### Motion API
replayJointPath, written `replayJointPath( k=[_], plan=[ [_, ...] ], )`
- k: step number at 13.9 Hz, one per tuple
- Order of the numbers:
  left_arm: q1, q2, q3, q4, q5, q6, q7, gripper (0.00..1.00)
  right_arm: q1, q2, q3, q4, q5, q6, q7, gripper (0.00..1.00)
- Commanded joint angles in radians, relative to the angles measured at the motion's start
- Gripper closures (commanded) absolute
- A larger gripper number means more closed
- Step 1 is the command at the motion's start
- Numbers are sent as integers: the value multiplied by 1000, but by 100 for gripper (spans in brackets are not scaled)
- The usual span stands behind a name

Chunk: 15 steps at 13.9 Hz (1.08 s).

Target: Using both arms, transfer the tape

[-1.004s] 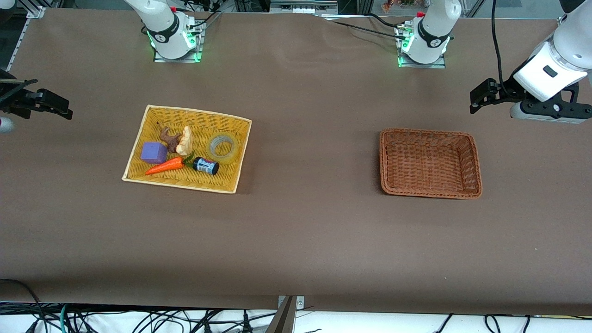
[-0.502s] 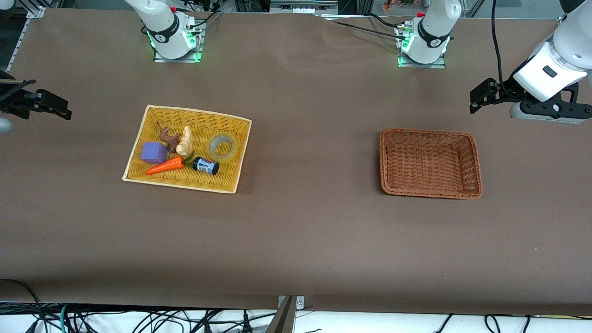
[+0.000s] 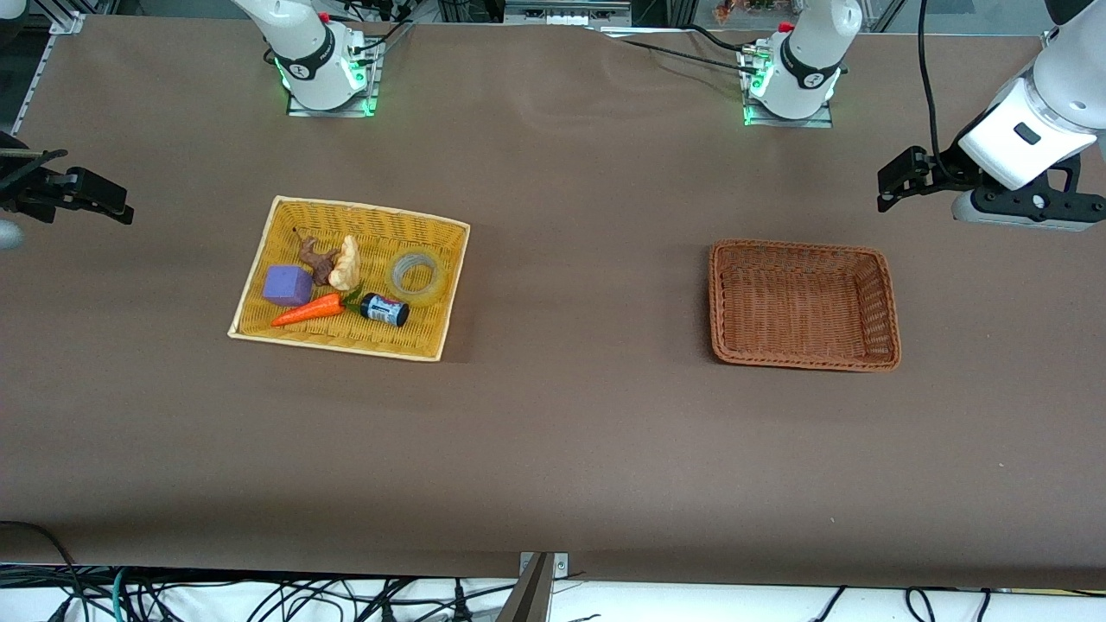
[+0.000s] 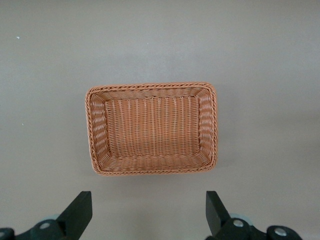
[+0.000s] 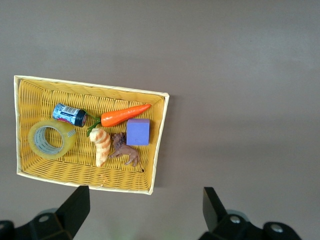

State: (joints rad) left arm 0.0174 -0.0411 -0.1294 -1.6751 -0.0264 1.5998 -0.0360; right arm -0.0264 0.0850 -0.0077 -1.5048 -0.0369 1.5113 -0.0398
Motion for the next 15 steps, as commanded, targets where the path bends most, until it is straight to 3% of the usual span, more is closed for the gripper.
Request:
replayJointPath(
  k=[1,6,9,11,15],
  plan=[
    [-11,18,4,37,28,-26,-12,0,-6,4,5,12,-17,1,0,0],
    [-11,18,4,37,28,-26,-12,0,0,97,9,11,-3,55,8,0],
    [-10,18,4,37,28,-26,-12,0,35,149,9,-29,52,116,41,0],
    [-10,18,4,37,28,-26,-12,0,122,177,9,-63,52,194,226,0],
    [-11,18,4,37,28,-26,-12,0,226,237,11,-106,54,318,399,0]
  ],
)
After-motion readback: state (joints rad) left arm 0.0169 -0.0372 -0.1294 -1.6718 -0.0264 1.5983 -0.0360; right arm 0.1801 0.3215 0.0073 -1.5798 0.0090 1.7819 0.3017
